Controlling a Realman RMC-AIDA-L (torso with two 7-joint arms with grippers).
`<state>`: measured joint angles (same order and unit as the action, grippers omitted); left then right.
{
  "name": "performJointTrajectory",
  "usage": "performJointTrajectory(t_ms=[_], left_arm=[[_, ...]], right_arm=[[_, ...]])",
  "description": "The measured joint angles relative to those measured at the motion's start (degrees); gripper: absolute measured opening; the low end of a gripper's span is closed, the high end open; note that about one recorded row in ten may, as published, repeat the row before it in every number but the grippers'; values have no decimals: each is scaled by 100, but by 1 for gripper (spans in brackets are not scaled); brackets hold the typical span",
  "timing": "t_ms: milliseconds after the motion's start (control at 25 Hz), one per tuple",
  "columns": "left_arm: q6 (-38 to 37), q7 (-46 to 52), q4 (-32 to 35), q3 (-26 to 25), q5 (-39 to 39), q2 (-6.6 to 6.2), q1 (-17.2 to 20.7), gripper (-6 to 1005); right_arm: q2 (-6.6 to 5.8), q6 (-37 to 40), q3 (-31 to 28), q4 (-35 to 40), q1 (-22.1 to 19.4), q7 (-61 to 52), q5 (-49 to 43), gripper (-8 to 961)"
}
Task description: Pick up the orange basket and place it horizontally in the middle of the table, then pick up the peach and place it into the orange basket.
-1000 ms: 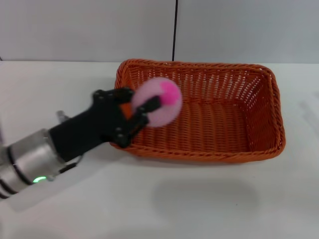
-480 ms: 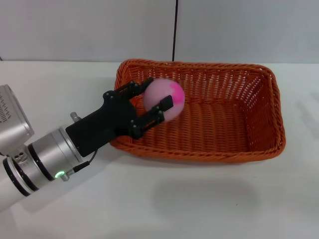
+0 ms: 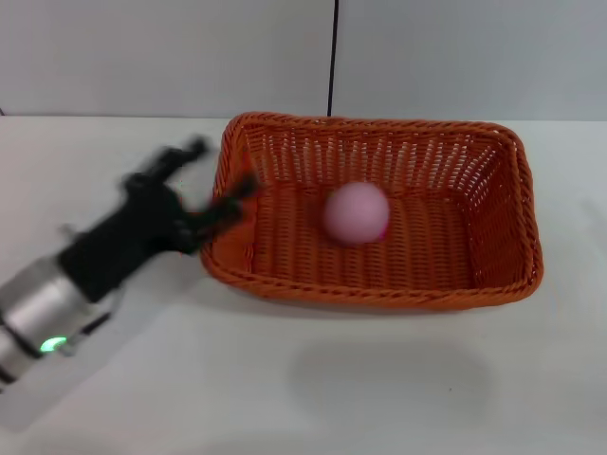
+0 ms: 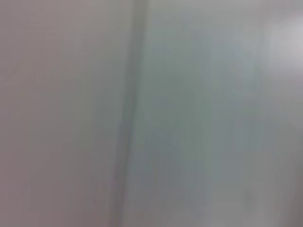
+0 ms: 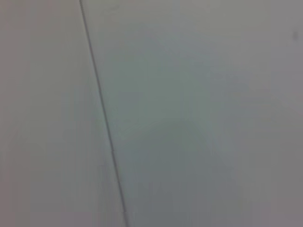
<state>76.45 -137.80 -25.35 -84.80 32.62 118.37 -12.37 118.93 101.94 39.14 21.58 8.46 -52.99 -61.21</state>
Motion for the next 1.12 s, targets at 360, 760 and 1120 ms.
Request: performJointTrajectory(t_ms=[360,760,1120], left_arm=[[719,-252,466,-1886,-18,1,738,832],[2067,-1244,1834,-3720,-20,23,794,832],[2390,-1550,2006,-3855,-19,28,750,832]], right_arm=[[14,247,-1175,-1178,-172,1394,10,595],[28,425,-2234,-1844,-237,1868,14,595],[26,472,-2324,-1855,-240,1892,14,595]])
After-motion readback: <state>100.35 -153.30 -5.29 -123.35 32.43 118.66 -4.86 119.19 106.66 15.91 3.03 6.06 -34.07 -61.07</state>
